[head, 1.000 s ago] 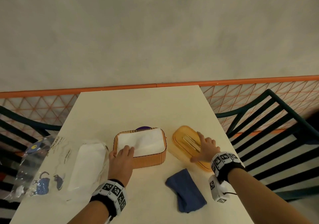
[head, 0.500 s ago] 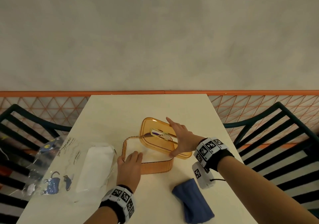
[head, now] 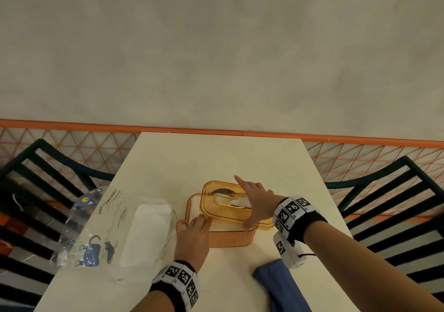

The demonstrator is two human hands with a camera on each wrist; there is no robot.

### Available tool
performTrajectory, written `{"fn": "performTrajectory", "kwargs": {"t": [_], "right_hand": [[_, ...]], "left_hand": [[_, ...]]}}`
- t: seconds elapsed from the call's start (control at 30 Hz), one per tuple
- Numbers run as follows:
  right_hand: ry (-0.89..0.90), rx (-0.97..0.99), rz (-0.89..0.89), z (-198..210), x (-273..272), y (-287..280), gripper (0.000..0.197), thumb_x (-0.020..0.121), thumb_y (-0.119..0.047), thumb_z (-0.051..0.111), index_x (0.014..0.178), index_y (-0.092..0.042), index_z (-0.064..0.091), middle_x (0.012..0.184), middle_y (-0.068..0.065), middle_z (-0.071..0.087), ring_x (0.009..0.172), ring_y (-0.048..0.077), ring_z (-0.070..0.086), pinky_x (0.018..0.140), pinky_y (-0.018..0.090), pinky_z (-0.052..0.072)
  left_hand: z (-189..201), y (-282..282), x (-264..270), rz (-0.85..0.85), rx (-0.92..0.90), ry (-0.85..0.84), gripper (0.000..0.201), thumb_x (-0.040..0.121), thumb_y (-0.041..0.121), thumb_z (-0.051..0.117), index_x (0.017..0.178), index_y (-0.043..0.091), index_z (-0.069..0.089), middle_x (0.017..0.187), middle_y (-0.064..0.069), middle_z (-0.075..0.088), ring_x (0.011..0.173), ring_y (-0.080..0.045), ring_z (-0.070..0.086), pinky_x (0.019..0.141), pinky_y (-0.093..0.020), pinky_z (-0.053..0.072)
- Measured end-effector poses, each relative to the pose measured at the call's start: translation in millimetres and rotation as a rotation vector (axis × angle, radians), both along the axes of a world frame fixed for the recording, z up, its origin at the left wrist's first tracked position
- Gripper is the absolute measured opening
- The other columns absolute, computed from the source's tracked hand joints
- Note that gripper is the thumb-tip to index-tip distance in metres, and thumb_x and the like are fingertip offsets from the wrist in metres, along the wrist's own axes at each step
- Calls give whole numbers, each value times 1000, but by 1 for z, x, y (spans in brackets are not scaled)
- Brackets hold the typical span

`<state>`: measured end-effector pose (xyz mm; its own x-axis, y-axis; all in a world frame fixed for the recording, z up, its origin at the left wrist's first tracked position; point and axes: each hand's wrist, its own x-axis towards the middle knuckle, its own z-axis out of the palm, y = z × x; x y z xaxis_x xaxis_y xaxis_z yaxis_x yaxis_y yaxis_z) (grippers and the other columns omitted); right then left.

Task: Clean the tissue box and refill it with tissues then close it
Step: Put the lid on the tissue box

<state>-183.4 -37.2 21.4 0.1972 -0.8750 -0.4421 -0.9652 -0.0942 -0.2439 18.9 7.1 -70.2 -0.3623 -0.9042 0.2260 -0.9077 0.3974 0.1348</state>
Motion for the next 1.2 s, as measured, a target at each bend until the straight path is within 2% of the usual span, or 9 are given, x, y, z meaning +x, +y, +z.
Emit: {"fn": "performTrajectory", "kwargs": {"t": [0.1, 0.17, 0.3, 0.43, 0.5, 0.77, 0.9, 1.07, 1.2], "right_hand": [[16, 1, 16, -4, 10, 1, 131, 62, -35, 83, 146, -30, -18, 156, 2, 12, 143, 29, 14, 111, 60, 19], [29, 2, 33, -6, 16, 0, 131, 62, -34, 83, 146, -29, -18, 156, 2, 12, 143, 29, 14, 112, 59, 21], [85, -13, 52, -12, 24, -3, 132, 61, -36, 84, 146, -30, -17, 156, 4, 12, 142, 28, 14, 110, 60, 24], [128, -14, 66, -17, 31, -4, 133, 59, -38, 84, 146, -30, -16, 155, 4, 14, 142, 28, 16, 109, 60, 27], [154, -29, 75, -19, 36, -4, 132, 59, -39, 84, 147, -30, -14, 155, 4, 16, 142, 28, 17, 109, 60, 26], [201, -59, 106, -30, 47, -6, 128, 59, -45, 83, 148, -29, -9, 153, 2, 18, 140, 27, 20, 107, 57, 29], [40, -48, 52, -27, 37, -4, 122, 63, -46, 80, 149, -27, -4, 155, 0, 17, 143, 26, 15, 112, 57, 23], [-29, -200, -66, -22, 21, -4, 58, 89, -42, 55, 139, -22, 36, 137, 2, 43, 128, 23, 34, 103, 43, 35], [36, -238, -42, -28, 23, -1, 19, 94, -26, 48, 106, -17, 58, 115, 3, 53, 113, 24, 44, 92, 38, 37]], "left_hand": [[6, 2, 10, 13, 72, 221, 36, 60, 8, 80, 92, 21, 71, 100, 10, 66, 81, -10, 67, 80, -34, 54], [4, 1, 21, 20, 193, 409, 20, 86, 3, 54, 95, 18, 63, 115, 11, 52, 97, -11, 57, 90, -19, 45], [1, -4, 33, 112, 123, 735, 24, 89, -5, 42, 80, 15, 49, 101, 9, 45, 92, 10, 50, 79, 1, 39], [9, -13, 30, 231, 228, 877, 13, 96, 7, 43, 104, 6, 53, 107, 1, 47, 92, -4, 52, 79, -14, 42], [13, -21, 27, 324, 358, 935, 26, 96, 15, 46, 119, 3, 49, 114, -3, 49, 98, -13, 51, 82, -20, 42], [7, -38, 28, 421, 448, 834, 28, 95, 8, 46, 122, 4, 52, 119, -14, 60, 97, -19, 55, 83, -21, 42], [8, -40, 28, 401, 421, 728, 31, 96, 11, 44, 126, 5, 48, 122, -13, 57, 106, -23, 55, 89, -26, 44], [18, -45, 20, 93, 94, 335, 25, 90, 13, 54, 115, 14, 60, 116, -7, 55, 107, -26, 50, 84, -35, 46], [25, -57, 7, -111, 144, 225, 31, 94, 22, 46, 124, 23, 54, 126, 4, 48, 119, -17, 43, 95, -30, 38]]}}
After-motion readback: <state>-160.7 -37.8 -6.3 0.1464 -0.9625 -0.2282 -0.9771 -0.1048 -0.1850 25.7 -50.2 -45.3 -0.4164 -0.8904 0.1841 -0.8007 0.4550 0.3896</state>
